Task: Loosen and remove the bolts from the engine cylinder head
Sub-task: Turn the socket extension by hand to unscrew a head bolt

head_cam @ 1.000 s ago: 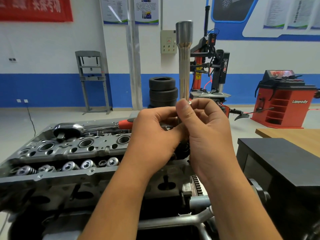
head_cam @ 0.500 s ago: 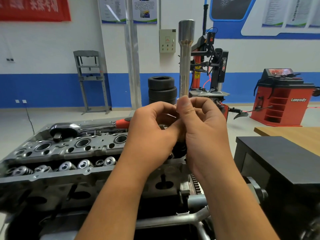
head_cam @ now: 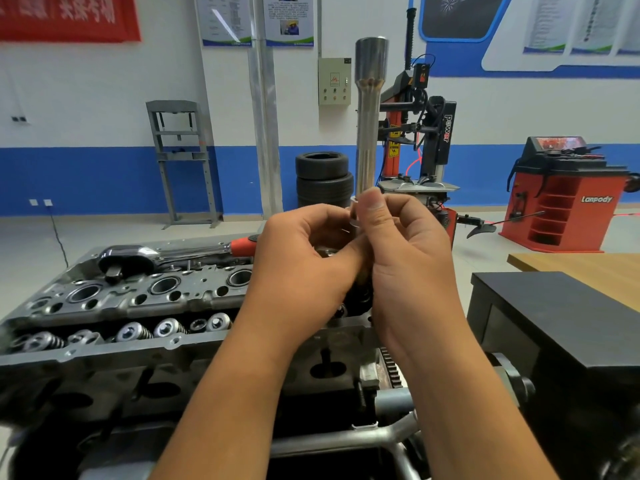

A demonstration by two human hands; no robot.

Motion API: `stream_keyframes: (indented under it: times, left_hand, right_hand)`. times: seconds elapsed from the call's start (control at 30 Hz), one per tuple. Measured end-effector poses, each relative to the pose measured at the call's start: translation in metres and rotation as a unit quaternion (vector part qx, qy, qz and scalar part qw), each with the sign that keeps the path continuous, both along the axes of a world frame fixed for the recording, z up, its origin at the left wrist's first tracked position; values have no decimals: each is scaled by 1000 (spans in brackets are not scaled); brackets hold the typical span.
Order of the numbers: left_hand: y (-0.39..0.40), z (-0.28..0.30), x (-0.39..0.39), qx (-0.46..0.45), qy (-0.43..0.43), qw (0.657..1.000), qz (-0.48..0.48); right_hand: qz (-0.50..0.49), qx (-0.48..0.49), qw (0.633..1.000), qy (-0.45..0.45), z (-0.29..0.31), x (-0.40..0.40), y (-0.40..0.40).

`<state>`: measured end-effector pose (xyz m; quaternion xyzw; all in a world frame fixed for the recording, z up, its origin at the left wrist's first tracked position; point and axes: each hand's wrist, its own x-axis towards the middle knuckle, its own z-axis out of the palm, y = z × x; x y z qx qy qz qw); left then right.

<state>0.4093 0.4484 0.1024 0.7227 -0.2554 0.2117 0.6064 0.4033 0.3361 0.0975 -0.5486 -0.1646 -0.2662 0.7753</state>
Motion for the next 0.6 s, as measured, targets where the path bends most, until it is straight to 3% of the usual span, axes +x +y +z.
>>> stream_keyframes:
  times: [0.13,0.37,0.6]
  left_hand:
    - [1,3,-4,-17,22,998,-55]
    - [0,2,0,1,12,1000,10]
    - [1,4,-5,-15,22,998,-52]
  right_hand:
    - [18,6,1000,7,1,0,-2]
    - [-2,7,1000,12,1,2,-1]
    - [34,16,999,13,1,1,-3]
